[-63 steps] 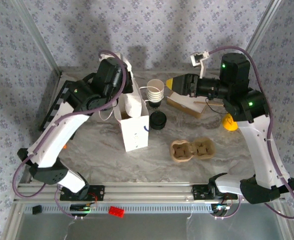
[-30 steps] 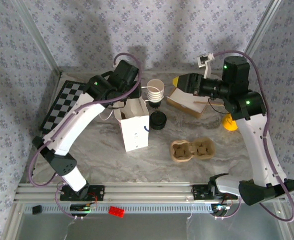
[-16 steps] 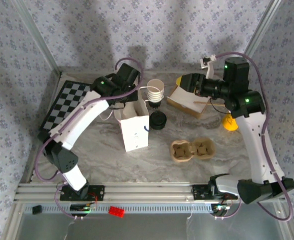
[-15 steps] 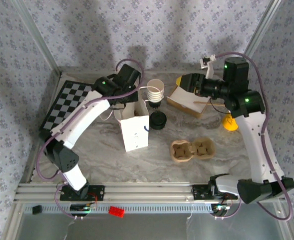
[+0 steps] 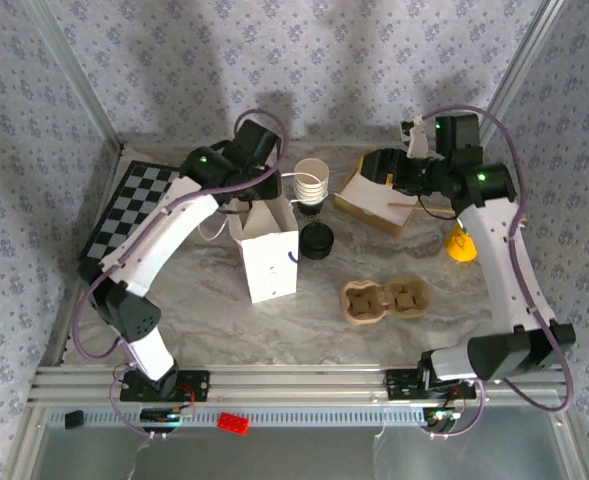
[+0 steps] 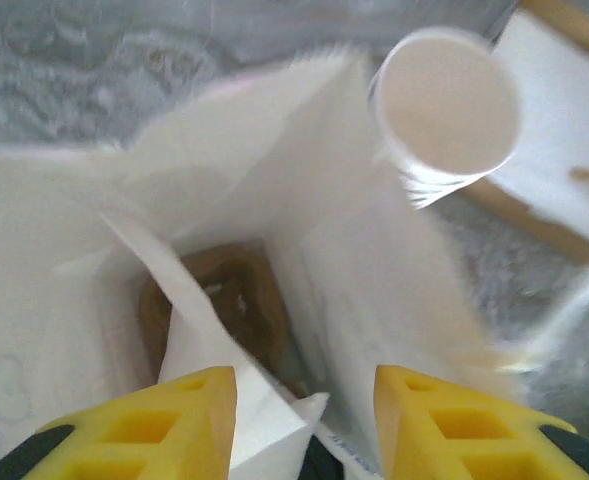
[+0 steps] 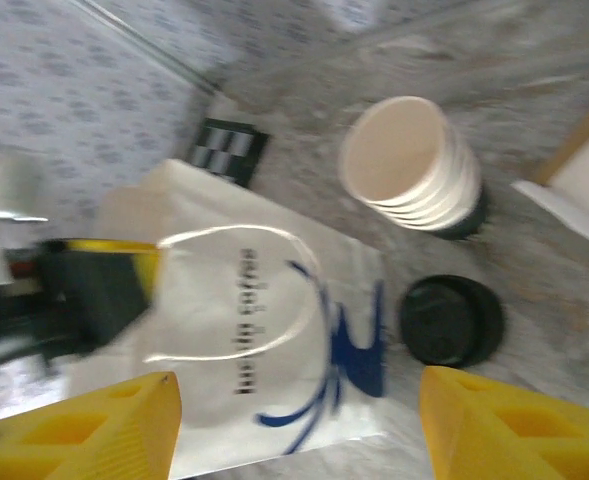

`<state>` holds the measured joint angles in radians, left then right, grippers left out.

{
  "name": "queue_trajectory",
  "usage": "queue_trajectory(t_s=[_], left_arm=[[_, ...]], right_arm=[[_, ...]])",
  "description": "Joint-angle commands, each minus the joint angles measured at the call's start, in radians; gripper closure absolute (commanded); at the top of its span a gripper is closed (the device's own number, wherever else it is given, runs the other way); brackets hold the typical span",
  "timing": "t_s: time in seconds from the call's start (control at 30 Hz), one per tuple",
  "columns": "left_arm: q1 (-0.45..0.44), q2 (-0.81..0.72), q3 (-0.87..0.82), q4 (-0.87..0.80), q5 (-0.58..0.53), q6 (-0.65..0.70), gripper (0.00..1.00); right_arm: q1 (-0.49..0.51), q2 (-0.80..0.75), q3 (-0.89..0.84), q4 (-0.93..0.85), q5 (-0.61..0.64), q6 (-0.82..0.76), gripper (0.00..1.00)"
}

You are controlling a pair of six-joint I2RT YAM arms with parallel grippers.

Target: Pack the takeout coffee

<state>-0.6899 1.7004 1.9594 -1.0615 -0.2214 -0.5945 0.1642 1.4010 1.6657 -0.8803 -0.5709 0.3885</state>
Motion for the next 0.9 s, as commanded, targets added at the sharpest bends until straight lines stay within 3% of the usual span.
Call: queue_trajectory(t_s=[0.0, 0.27, 0.7, 0.87], left_arm=[[-0.006, -0.097, 0.058, -0.032, -0.052, 0.022, 0.58], [0.001, -0.239, -0.002, 0.007, -0.062, 0.075, 0.55], [0.044, -0.409, -0.235, 0.136, -0.049, 0.091, 0.52], [0.074, -0.439, -0.261, 0.143, -0.043, 0.093, 0.51]], right_arm=[[0.006, 0.071, 0.03, -0.129, 0.168, -0.142, 0.31], [0.047, 0.296, 0.036, -0.152, 0.36, -0.347, 0.24], [0.128, 0.626, 0.183, -0.185, 0.617, -0.515, 0.26], [0.134, 0.738, 0.268, -0.221, 0.69, -0.538, 0.32]])
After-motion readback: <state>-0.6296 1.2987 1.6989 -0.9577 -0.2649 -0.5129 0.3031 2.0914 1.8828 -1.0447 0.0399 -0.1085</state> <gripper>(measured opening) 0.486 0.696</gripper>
